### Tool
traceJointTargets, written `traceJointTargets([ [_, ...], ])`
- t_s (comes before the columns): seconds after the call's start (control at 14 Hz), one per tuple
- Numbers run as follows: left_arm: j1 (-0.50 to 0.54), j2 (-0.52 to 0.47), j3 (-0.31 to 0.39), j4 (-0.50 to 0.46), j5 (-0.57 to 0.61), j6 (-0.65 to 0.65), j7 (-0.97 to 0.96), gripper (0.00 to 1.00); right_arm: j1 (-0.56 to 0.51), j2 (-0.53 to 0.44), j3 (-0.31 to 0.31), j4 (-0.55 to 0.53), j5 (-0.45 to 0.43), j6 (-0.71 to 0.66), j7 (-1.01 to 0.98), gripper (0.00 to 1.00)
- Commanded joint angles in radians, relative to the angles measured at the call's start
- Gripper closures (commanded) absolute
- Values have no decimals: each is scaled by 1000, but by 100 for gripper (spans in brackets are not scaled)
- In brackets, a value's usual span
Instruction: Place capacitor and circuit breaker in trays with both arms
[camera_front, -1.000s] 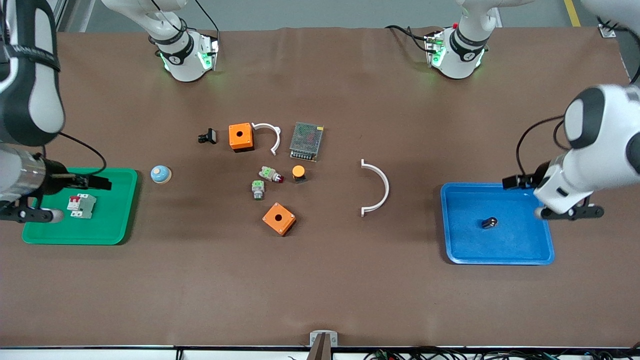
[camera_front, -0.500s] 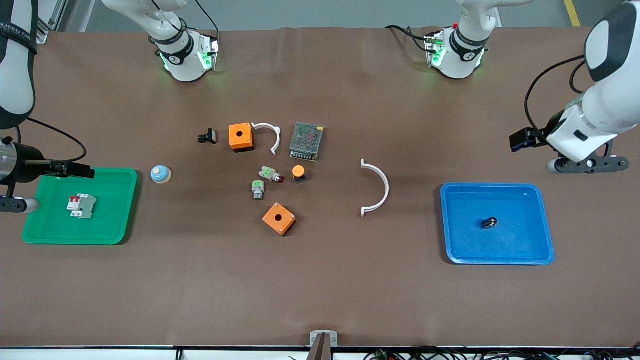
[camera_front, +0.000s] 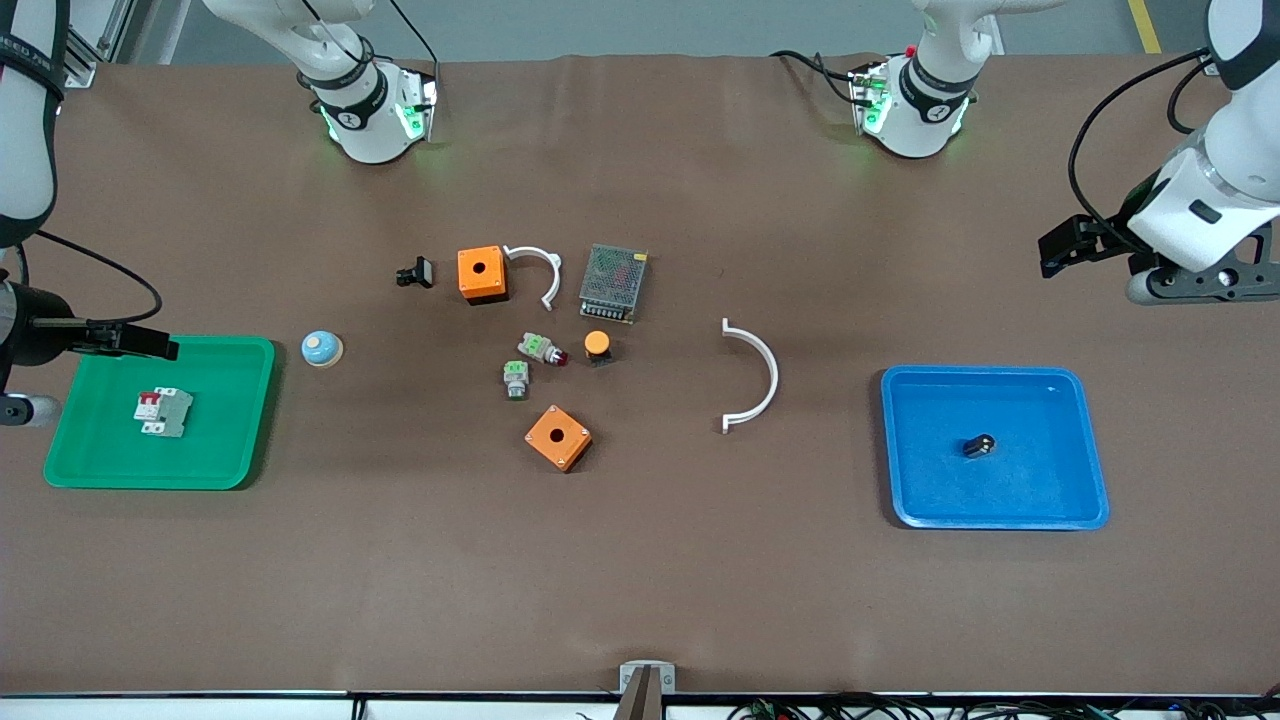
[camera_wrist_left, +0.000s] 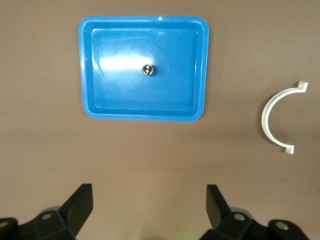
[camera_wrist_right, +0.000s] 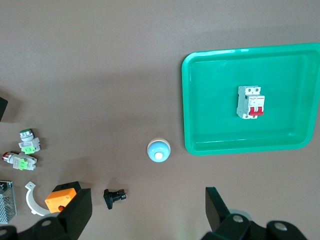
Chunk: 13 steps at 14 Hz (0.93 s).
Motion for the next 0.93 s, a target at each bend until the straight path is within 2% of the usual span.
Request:
traceJointTargets([
  [0.0, -6, 38, 3, 81, -16, -21, 11, 0, -11, 13, 4, 40, -10, -18, -1, 0],
  [0.36, -6, 36, 2, 95, -15, -21, 5, 0, -6, -44, 7, 16, -2, -50, 11, 0],
  [0.57, -8, 36, 2, 98, -15, -21, 5, 0, 3, -142, 9, -79, -7, -32, 9, 0],
  [0.86, 5, 51, 3, 161, -18, -21, 4, 0, 6, -275, 9, -229, -8, 33, 6, 0],
])
